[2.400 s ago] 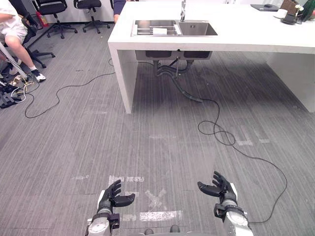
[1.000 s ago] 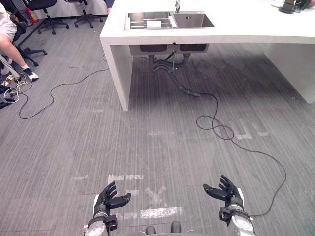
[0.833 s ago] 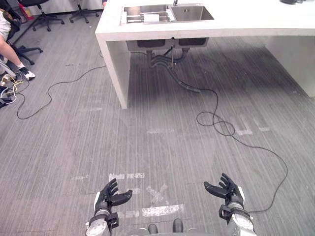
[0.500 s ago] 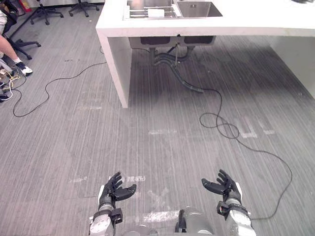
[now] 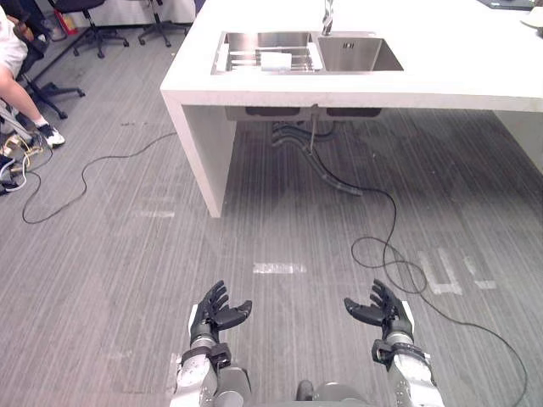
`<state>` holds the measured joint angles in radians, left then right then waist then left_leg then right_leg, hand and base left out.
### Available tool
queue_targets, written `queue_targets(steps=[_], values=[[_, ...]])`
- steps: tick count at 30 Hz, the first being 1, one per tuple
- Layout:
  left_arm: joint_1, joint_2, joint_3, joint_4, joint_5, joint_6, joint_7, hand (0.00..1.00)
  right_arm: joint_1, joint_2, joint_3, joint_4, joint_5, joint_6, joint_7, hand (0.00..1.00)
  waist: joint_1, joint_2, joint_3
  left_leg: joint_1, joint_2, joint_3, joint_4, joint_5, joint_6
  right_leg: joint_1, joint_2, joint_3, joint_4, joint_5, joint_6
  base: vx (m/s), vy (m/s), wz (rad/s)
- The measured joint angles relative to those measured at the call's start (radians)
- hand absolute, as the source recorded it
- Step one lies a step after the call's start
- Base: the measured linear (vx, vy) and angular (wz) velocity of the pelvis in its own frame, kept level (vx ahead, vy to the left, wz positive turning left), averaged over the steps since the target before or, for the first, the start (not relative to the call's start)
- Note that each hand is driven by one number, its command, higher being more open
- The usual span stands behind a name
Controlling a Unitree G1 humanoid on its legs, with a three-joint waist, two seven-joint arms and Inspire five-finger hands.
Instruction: Walk over to the sink, pick up the cup, carry it to the dishwasher, place the cup inside the dishwasher, then close the dishwasher door
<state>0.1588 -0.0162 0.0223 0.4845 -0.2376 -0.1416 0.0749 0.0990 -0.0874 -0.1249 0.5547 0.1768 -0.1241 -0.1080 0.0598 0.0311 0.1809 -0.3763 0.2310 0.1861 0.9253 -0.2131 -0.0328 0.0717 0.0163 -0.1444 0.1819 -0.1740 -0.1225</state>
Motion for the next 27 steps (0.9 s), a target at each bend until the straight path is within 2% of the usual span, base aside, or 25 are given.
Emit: queue_targets(steps=[2, 3, 4, 5, 6, 7, 8, 9, 10, 11, 12, 13, 14, 15, 16, 18, 19, 21, 22, 23, 25, 26, 27], values=[[0.006, -0.001, -0.002, 0.000, 0.000, 0.000, -0.001, 0.90, -0.001, -0.001, -0.007, 0.021, 0.000, 0.001, 0.000, 0.90, 0.006, -0.004, 0.003, -0.006, -0.044, 0.009, -0.218, 0.004, 0.000, 0.028, -0.028, 0.007, -0.010, -0.019, 0.025, 0.40, 0.226, -0.05], [0.014, -0.003, -0.002, 0.002, 0.000, 0.001, -0.005, 0.90, -0.006, -0.001, -0.020, 0.046, 0.000, 0.002, -0.001, 0.90, 0.009, 0.002, 0.001, 0.006, -0.085, 0.000, -0.422, 0.058, -0.009, 0.040, -0.041, 0.011, -0.010, -0.040, 0.055, 0.37, 0.236, 0.01], [0.020, -0.003, -0.002, 0.003, 0.000, 0.001, -0.006, 0.90, -0.010, -0.005, -0.026, 0.064, 0.000, 0.002, -0.002, 0.90, 0.012, 0.013, -0.006, 0.017, -0.097, -0.017, -0.530, 0.106, -0.015, 0.044, -0.040, 0.016, -0.008, -0.053, 0.073, 0.38, 0.272, -0.17], [0.015, 0.005, 0.000, 0.021, 0.000, 0.001, -0.006, 0.90, -0.033, -0.001, -0.025, 0.120, 0.002, 0.004, -0.005, 0.90, 0.024, 0.006, -0.003, 0.042, -0.120, -0.019, -0.578, 0.203, 0.048, 0.054, -0.053, 0.039, -0.004, -0.078, 0.110, 0.38, 0.257, -0.13], [0.001, 0.033, 0.004, 0.039, 0.000, 0.002, -0.001, 0.90, -0.043, 0.012, -0.021, 0.151, 0.009, 0.011, -0.001, 0.90, 0.029, -0.035, -0.003, 0.039, -0.165, -0.005, -0.568, 0.162, 0.062, 0.053, -0.098, 0.072, -0.001, -0.093, 0.127, 0.38, 0.248, -0.08], [-0.001, 0.036, 0.003, 0.043, 0.000, 0.002, -0.001, 0.90, -0.042, 0.013, -0.022, 0.151, 0.009, 0.011, -0.001, 0.90, 0.029, -0.037, -0.002, 0.035, -0.171, -0.003, -0.560, 0.153, 0.067, 0.053, -0.104, 0.081, 0.005, -0.097, 0.134, 0.39, 0.225, 0.10], [-0.002, 0.037, 0.002, 0.052, 0.000, 0.008, 0.002, 0.90, -0.041, 0.013, -0.023, 0.157, 0.009, 0.012, -0.001, 0.90, 0.029, -0.041, -0.002, 0.040, -0.187, 0.008, -0.524, 0.107, 0.080, 0.045, -0.128, 0.116, 0.054, -0.111, 0.157, 0.38, 0.244, -0.14], [0.016, 0.037, -0.001, 0.051, 0.000, 0.011, 0.008, 0.90, -0.038, 0.014, -0.021, 0.160, 0.008, 0.014, 0.003, 0.90, 0.035, -0.042, -0.002, 0.081, -0.202, 0.032, -0.518, 0.067, 0.087, 0.024, -0.151, 0.146, 0.159, -0.120, 0.173, 0.38, 0.243, -0.27], [0.026, 0.039, -0.004, 0.049, 0.001, 0.014, 0.008, 0.90, -0.036, 0.016, -0.017, 0.160, 0.008, 0.014, 0.006, 0.90, 0.036, -0.042, -0.002, 0.110, -0.209, 0.046, -0.526, 0.052, 0.092, 0.001, -0.162, 0.159, 0.241, -0.119, 0.189, 0.37, 0.223, -0.51], [0.044, 0.046, -0.016, 0.033, 0.001, 0.019, 0.009, 0.90, -0.033, 0.021, -0.012, 0.158, 0.006, 0.014, 0.014, 0.90, 0.034, -0.044, -0.002, 0.170, -0.222, 0.069, -0.543, 0.025, 0.098, -0.080, -0.182, 0.187, 0.457, -0.085, 0.269, 0.37, 0.174, -0.38], [0.048, 0.061, -0.040, 0.011, 0.001, 0.020, 0.010, 0.90, -0.019, 0.028, -0.007, 0.148, 0.001, 0.014, 0.019, 0.90, 0.024, -0.044, -0.002, 0.214, -0.229, 0.072, -0.545, -0.002, 0.102, -0.160, -0.189, 0.197, 0.659, -0.063, 0.324, 0.36, 0.142, -0.25], [0.049, 0.066, -0.050, -0.006, 0.001, 0.021, 0.011, 0.90, -0.008, 0.030, -0.002, 0.140, -0.003, 0.014, 0.021, 0.90, 0.018, -0.046, -0.002, 0.235, -0.231, 0.071, -0.545, -0.010, 0.110, -0.195, -0.193, 0.192, 0.736, -0.064, 0.321, 0.43, 0.080, 0.01], [0.051, 0.069, -0.059, -0.048, 0.001, 0.024, 0.011, 0.90, 0.011, 0.038, 0.005, 0.130, -0.004, 0.014, 0.024, 0.90, 0.010, -0.050, 0.001, 0.284, -0.233, 0.067, -0.549, -0.034, 0.110, -0.255, -0.194, 0.166, 0.832, -0.075, 0.300, 0.45, 0.005, 0.07], [0.051, 0.070, -0.070, -0.104, 0.000, 0.025, 0.013, 0.90, 0.030, 0.047, 0.007, 0.116, -0.005, 0.014, 0.025, 0.90, 0.004, -0.055, 0.001, 0.328, -0.233, 0.062, -0.563, -0.052, 0.105, -0.307, -0.193, 0.130, 0.856, -0.094, 0.267, 0.38, -0.012, 0.08], [0.051, 0.069, -0.074, -0.136, 0.000, 0.024, 0.013, 0.90, 0.037, 0.051, 0.007, 0.110, -0.006, 0.015, 0.025, 0.90, -0.001, -0.058, 0.002, 0.348, -0.232, 0.058, -0.571, -0.060, 0.101, -0.332, -0.193, 0.110, 0.847, -0.104, 0.248, 0.39, -0.086, 0.19], [0.046, 0.059, -0.087, -0.263, -0.008, 0.019, 0.014, 0.90, 0.044, 0.051, 0.008, 0.100, -0.006, 0.015, 0.025, 0.90, -0.030, -0.063, 0.000, 0.394, -0.213, 0.028, -0.578, -0.097, 0.073, -0.429, -0.182, 0.041, 0.732, -0.145, 0.179, 0.44, -0.156, 0.32], [0.044, 0.057, -0.090, -0.292, -0.015, 0.018, 0.014, 0.90, 0.044, 0.051, 0.007, 0.099, -0.006, 0.015, 0.025, 0.90, -0.035, -0.061, 0.000, 0.406, -0.204, 0.019, -0.577, -0.107, 0.063, -0.447, -0.176, 0.031, 0.685, -0.146, 0.176, 0.34, -0.154, 0.36], [0.033, 0.049, -0.091, -0.363, -0.018, 0.008, 0.017, 0.90, 0.049, 0.051, 0.008, 0.091, -0.006, 0.015, 0.024, 0.90, -0.047, -0.063, -0.001, 0.438, -0.176, -0.002, -0.572, -0.139, 0.023, -0.480, -0.154, 0.027, 0.514, -0.124, 0.175, 0.43, -0.213, 0.33], [0.028, 0.050, -0.089, -0.398, -0.018, -0.004, 0.030, 0.90, 0.065, 0.045, 0.014, 0.079, -0.006, 0.014, 0.023, 0.90, -0.050, -0.068, -0.006, 0.459, -0.169, -0.017, -0.561, -0.169, -0.006, -0.475, -0.145, 0.031, 0.440, 0.005, 0.170, 0.63, -0.283, 0.20], [0.025, 0.025, -0.088, -0.419, -0.019, -0.005, 0.039, 0.90, 0.071, 0.026, 0.017, 0.081, -0.006, 0.017, 0.021, 0.90, -0.044, -0.035, -0.023, 0.469, -0.126, -0.032, -0.552, -0.173, -0.016, -0.457, -0.111, 0.008, 0.452, -0.013, 0.139, 0.64, -0.272, 0.11], [0.021, 0.010, -0.091, -0.470, -0.019, -0.010, 0.052, 0.90, 0.066, 0.017, 0.016, 0.070, -0.007, 0.017, 0.020, 0.90, -0.045, -0.028, -0.027, 0.482, -0.105, -0.038, -0.547, -0.140, -0.027, -0.441, -0.094, -0.009, 0.460, -0.040, 0.100, 0.46, -0.197, 0.02], [0.010, -0.009, -0.092, -0.514, -0.019, -0.010, 0.054, 0.90, 0.068, 0.010, 0.017, 0.057, -0.010, 0.017, 0.020, 0.90, -0.050, -0.017, -0.024, 0.467, -0.072, -0.050, -0.455, -0.101, -0.050, -0.385, -0.069, -0.030, 0.430, -0.054, 0.079, 0.47, -0.222, 0.10], [0.010, -0.019, -0.094, -0.544, -0.019, -0.011, 0.056, 0.90, 0.070, 0.007, 0.017, 0.056, -0.010, 0.017, 0.020, 0.90, -0.048, -0.013, -0.021, 0.429, -0.050, -0.061, -0.337, -0.058, -0.056, -0.332, -0.052, -0.034, 0.394, -0.056, 0.076, 0.55, -0.257, 0.10]])
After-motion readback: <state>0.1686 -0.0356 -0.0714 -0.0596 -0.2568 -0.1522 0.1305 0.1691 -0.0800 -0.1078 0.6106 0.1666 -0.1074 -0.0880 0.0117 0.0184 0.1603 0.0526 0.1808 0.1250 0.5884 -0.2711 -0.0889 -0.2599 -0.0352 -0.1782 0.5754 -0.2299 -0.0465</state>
